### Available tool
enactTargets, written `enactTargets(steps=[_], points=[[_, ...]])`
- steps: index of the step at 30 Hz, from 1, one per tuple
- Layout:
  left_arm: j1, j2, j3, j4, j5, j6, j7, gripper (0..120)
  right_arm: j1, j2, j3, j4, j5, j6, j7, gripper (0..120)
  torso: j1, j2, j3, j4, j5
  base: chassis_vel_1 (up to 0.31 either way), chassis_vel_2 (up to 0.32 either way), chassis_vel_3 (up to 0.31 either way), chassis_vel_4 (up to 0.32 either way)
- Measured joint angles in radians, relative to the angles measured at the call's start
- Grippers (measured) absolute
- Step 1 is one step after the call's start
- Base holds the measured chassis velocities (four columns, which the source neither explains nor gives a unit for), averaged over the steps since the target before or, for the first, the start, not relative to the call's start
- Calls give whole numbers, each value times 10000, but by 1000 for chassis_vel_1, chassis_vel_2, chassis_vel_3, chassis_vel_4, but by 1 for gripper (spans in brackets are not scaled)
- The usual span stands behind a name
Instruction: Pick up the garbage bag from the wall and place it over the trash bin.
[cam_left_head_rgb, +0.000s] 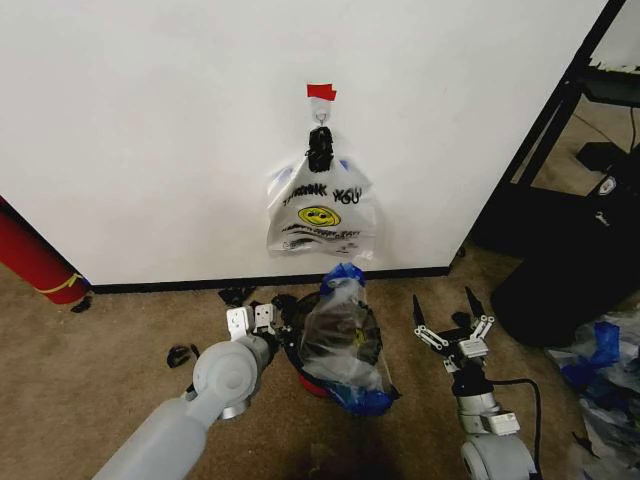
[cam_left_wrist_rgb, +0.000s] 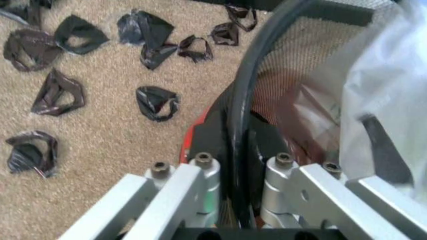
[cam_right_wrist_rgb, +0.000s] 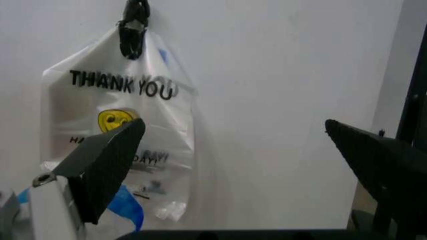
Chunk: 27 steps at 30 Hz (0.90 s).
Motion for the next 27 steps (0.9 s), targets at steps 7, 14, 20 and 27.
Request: enactTargets(steps=[7,14,20,27], points=[[125,314,-181,-298,1015,-348,701,35,15,85,-44,-85,-110,21,2,100,0,0,1,-1,-2,0,0,0,0],[212,798,-614,-1228,2509,-1603,2355,60,53,160,-101,-252,-168,76,1,100,0,0,1,-2,-1,0,0,0,0],[611,942,-441,-1508,3419,-1735,3729,79,148,174,-134,-410,-185,89,-4,100,0,0,1,0,-1,0,0,0,0],[364,619,248,-900,3624,-895,3912,98,188,247,-164,-456,-300,92,-9,100,1,0,2,-2,-2,0,0,0,0]])
